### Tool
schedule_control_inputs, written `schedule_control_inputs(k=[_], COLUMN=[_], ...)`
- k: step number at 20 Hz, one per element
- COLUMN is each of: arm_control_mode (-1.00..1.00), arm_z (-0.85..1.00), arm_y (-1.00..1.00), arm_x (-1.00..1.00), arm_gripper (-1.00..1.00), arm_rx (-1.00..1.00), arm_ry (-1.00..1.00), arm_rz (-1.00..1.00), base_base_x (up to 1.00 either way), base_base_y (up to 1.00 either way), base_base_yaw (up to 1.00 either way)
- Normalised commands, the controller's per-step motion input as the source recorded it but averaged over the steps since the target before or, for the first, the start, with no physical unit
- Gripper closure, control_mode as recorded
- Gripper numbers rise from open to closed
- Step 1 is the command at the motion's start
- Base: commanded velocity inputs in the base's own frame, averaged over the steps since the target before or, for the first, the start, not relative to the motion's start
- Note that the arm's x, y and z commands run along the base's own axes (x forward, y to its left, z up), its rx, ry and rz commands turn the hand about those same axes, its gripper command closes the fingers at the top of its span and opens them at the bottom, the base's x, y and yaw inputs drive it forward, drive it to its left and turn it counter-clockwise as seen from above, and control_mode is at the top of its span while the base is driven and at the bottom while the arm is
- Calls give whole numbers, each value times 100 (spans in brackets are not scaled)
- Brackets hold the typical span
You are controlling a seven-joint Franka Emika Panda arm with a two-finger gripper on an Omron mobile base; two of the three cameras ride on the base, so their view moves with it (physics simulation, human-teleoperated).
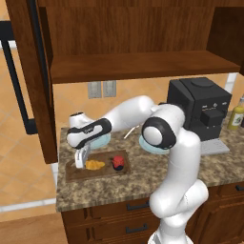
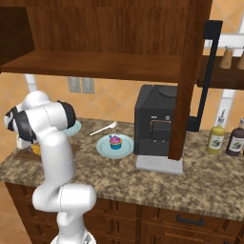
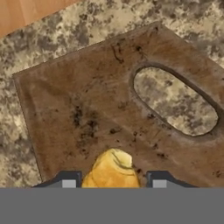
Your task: From the different types of pastries on the counter, select a croissant and place it on the cutting board. Then retrieve a jar of jam from the cabinet and place it alongside the croissant on the cutting board.
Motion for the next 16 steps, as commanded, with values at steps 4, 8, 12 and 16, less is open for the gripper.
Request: schedule_control_inputs(k=[4, 8, 12, 16], arm_control_mode=[-100, -100, -100, -100], arm_z=[-11, 34, 14, 15], arm_y=[4, 9, 7, 4], arm_x=[-12, -38, -25, -7], arm_gripper=[-100, -100, -100, -100], arm_rx=[0, 6, -1, -5], arm_ry=[0, 6, 1, -13], arm_rz=[0, 0, 0, 0], base_base_x=[0, 0, 0, 0], base_base_y=[0, 0, 0, 0], base_base_yaw=[0, 0, 0, 0])
